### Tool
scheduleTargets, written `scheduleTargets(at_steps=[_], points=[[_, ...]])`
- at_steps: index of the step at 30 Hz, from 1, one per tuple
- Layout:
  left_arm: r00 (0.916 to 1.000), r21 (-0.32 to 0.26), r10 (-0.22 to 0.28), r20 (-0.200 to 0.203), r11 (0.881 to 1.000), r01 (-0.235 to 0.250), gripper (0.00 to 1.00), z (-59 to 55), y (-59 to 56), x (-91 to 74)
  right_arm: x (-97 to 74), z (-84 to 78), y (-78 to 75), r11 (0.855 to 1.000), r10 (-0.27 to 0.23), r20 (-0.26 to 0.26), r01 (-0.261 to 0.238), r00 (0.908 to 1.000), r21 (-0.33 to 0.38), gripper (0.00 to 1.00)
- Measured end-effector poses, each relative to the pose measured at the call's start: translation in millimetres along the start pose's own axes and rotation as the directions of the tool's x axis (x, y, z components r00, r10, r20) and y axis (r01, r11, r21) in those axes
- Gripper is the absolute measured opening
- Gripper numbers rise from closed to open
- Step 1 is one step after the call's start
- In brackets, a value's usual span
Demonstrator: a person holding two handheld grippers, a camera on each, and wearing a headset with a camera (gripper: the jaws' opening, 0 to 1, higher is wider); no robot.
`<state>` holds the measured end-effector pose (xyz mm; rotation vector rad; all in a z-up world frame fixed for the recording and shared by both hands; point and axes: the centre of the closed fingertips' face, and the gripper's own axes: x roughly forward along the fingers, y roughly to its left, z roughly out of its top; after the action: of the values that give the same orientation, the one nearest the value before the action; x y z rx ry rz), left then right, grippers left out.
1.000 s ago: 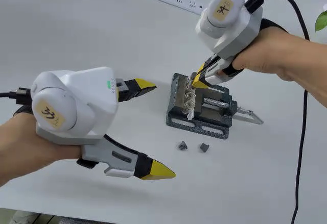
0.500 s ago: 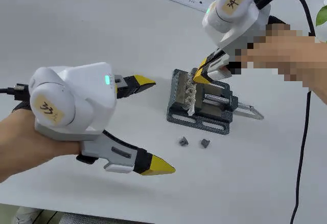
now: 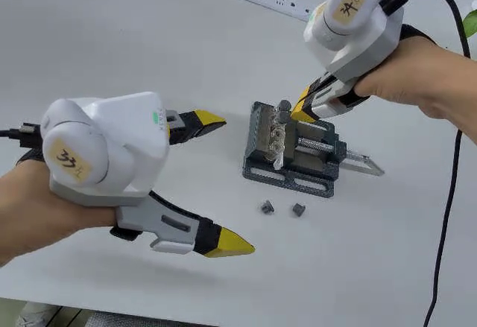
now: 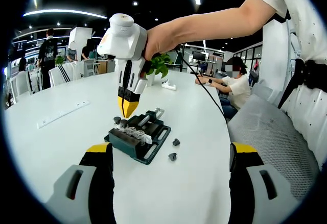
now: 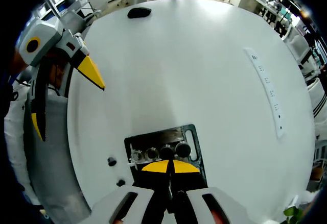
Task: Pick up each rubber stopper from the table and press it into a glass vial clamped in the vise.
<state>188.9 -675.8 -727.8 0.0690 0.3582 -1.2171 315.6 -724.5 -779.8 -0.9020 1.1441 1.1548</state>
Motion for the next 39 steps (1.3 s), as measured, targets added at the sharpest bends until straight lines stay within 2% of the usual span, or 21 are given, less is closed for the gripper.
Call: scheduleTargets(at_steps=[9,15,21,30,38,39], points=[[1.0000,0.004,0.000,-0.006,1.000,0.000,0.94,-0.3,0.8,-1.4,-0.9,2.3,5.2,1.000,0.004,0.029,-0.004,0.9996,0.004,0.00],[0.9999,0.011,-0.005,-0.014,1.000,0.005,0.95,0.8,-1.0,-0.2,-4.0,-5.6,4.9,1.000,-0.005,0.054,0.003,0.9985,0.030,0.00],[0.9997,0.023,-0.004,-0.023,1.000,0.004,0.96,3.0,-0.4,-0.4,-15.9,-11.8,7.8,0.998,-0.020,0.088,0.015,0.9960,0.056,0.06],[0.9991,0.039,0.006,-0.042,0.999,-0.005,0.97,6.4,1.7,-5.3,-33.9,-14.7,9.7,0.994,-0.051,0.165,0.035,0.9850,0.101,0.15],[0.9985,0.047,0.017,-0.053,0.999,-0.014,0.98,11.0,1.8,-10.0,-48.1,-20.6,18.8,0.990,-0.071,0.241,0.039,0.9680,0.135,0.22],[0.9985,0.050,0.022,-0.050,0.999,-0.020,0.98,13.2,2.6,-11.0,-50.5,-21.1,21.1,0.990,-0.073,0.259,0.038,0.9632,0.137,0.23]])
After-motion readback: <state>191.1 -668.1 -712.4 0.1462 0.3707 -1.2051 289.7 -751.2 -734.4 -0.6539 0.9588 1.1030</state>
